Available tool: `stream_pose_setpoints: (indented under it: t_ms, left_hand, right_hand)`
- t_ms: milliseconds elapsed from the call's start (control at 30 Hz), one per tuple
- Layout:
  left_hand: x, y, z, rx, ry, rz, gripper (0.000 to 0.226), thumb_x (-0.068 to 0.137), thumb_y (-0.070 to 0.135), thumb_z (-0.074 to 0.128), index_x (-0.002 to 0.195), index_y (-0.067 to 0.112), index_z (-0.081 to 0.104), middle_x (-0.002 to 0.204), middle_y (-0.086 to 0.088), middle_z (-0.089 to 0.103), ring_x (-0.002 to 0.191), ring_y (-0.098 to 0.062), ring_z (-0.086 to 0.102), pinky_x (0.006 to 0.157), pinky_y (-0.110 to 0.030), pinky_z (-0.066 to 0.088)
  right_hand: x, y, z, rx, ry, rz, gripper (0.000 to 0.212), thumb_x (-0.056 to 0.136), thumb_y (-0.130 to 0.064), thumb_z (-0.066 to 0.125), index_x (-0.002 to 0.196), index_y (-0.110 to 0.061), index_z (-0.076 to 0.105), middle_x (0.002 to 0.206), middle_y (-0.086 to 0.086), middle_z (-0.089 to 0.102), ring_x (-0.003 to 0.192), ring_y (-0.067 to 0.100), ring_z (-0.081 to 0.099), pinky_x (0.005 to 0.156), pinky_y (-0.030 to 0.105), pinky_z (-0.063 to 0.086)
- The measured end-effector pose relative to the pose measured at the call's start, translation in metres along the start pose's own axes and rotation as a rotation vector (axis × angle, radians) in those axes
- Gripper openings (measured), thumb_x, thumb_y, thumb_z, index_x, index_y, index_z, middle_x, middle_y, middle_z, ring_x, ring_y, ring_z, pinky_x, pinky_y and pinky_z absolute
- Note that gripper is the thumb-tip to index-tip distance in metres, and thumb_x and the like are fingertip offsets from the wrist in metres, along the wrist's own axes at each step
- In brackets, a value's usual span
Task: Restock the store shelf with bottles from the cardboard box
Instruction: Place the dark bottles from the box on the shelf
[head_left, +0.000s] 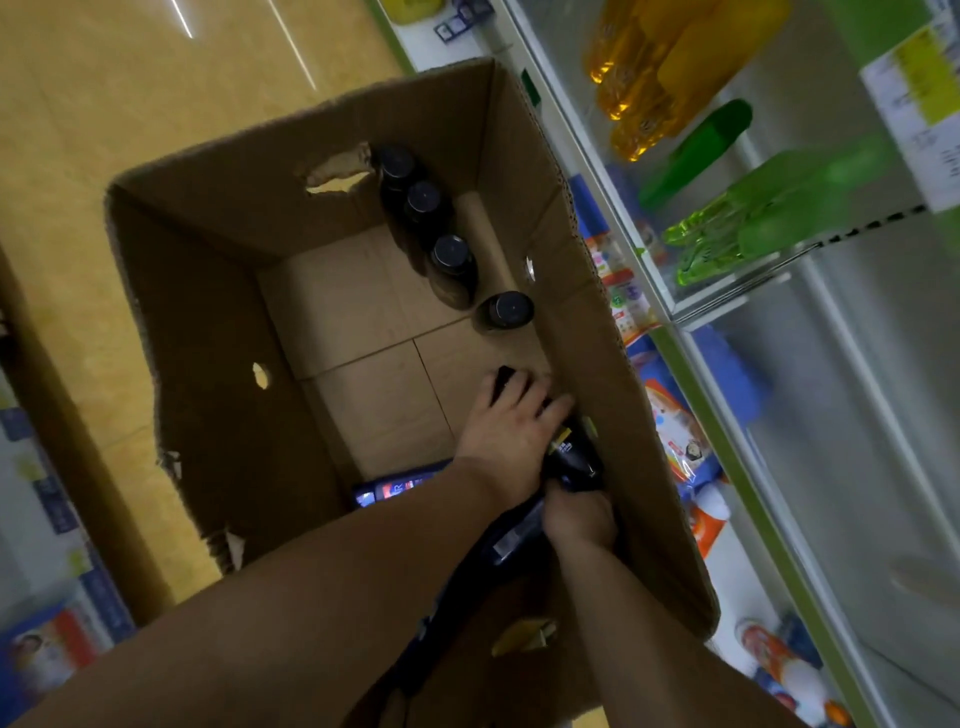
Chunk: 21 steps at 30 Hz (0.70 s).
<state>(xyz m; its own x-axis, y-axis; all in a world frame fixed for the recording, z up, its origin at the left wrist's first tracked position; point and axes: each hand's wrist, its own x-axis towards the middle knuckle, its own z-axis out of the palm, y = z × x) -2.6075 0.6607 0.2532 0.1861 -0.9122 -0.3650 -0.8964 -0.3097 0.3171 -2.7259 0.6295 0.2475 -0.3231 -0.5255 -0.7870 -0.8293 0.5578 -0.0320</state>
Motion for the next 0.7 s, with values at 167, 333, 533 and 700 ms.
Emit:
stream_pose_setpoints:
  t_ms: [167,333,533,700]
  left_hand:
    - [0.01,-0.005,-0.002,0.081,-0.095,0.004,0.065,0.084,0.041,0.061,0.144,0.028,0.04,0.144,-0.005,0.044,0.138,-0.033,0.03,0.114,-0.058,0.02]
    - [0.002,-0.021,-0.009,0.052,-0.101,-0.073,0.068,0.081,0.039,0.065,0.143,0.031,0.038,0.142,-0.002,0.044,0.134,-0.03,0.032,0.113,-0.057,0.022]
    - [-0.021,-0.042,-0.014,-0.117,-0.04,-0.169,0.083,0.078,0.045,0.067,0.15,0.028,0.028,0.147,-0.003,0.039,0.137,-0.028,0.033,0.117,-0.053,0.023]
    - [-0.069,-0.045,-0.019,-0.208,-0.15,-0.301,0.077,0.076,0.057,0.062,0.141,0.03,0.032,0.139,0.001,0.045,0.126,-0.023,0.045,0.106,-0.049,0.038]
  right_hand:
    - [0.007,0.004,-0.001,-0.005,-0.02,-0.006,0.075,0.08,-0.042,0.078,0.135,0.004,0.055,0.135,0.022,0.059,0.121,0.037,0.06,0.093,0.037,0.049]
    - [-0.002,0.003,0.005,0.007,-0.064,-0.004,0.094,0.07,-0.045,0.086,0.14,0.005,0.045,0.138,0.022,0.054,0.119,0.04,0.06,0.093,0.044,0.055]
    - [0.026,0.024,0.022,0.045,-0.085,-0.071,0.105,0.045,-0.054,0.079,0.133,-0.004,0.051,0.128,0.017,0.057,0.106,0.039,0.065,0.08,0.053,0.06]
    - [-0.043,0.002,-0.014,0.103,-0.068,-0.13,0.059,0.069,-0.033,0.084,0.112,-0.007,0.053,0.108,0.011,0.066,0.101,0.034,0.068,0.08,0.036,0.054]
